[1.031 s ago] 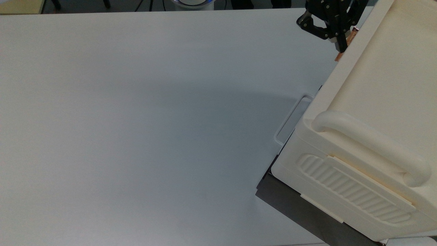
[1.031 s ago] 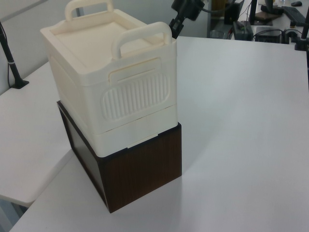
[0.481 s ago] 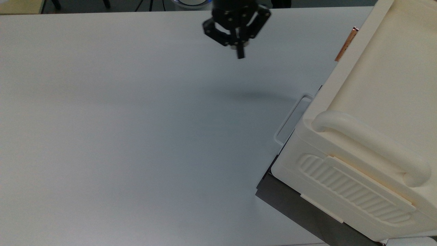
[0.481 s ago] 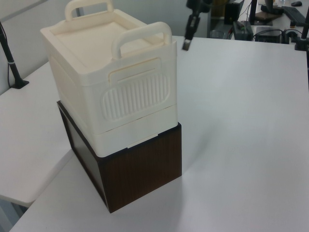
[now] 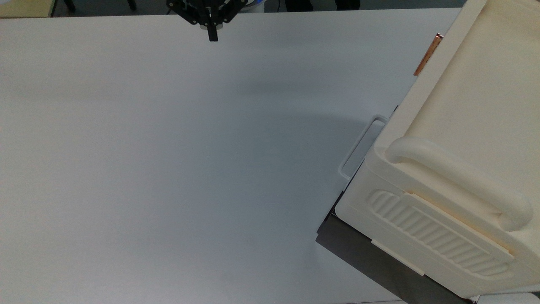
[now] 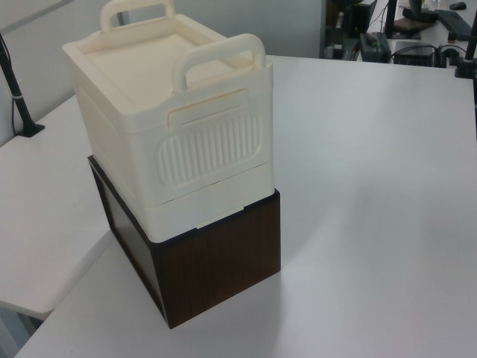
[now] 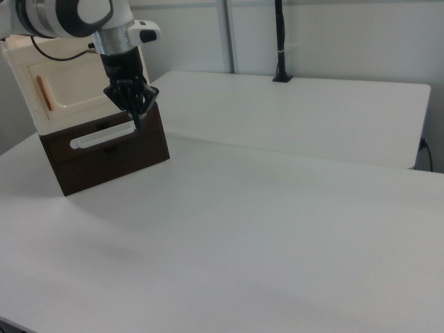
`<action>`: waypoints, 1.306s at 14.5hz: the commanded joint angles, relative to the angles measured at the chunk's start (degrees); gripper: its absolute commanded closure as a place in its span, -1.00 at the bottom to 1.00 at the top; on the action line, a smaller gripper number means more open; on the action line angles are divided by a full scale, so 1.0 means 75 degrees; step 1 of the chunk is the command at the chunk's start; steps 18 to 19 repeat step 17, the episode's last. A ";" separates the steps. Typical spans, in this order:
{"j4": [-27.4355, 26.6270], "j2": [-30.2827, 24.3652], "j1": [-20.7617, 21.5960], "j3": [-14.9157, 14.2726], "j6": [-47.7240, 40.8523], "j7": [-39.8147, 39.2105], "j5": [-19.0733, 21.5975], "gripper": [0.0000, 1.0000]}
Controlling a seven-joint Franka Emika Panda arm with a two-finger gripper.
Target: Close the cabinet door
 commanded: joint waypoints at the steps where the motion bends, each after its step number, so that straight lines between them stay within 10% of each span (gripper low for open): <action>1: -0.0396 -0.0316 -0.0095 -0.0007 -0.0277 -0.0019 -0.0160 0.63; 7: -0.0396 -0.0234 -0.0096 0.0004 -0.0407 0.0506 -0.0604 -1.00; 19: -0.0326 -0.0304 -0.0212 -0.0019 -0.0407 0.0520 -0.0676 -1.00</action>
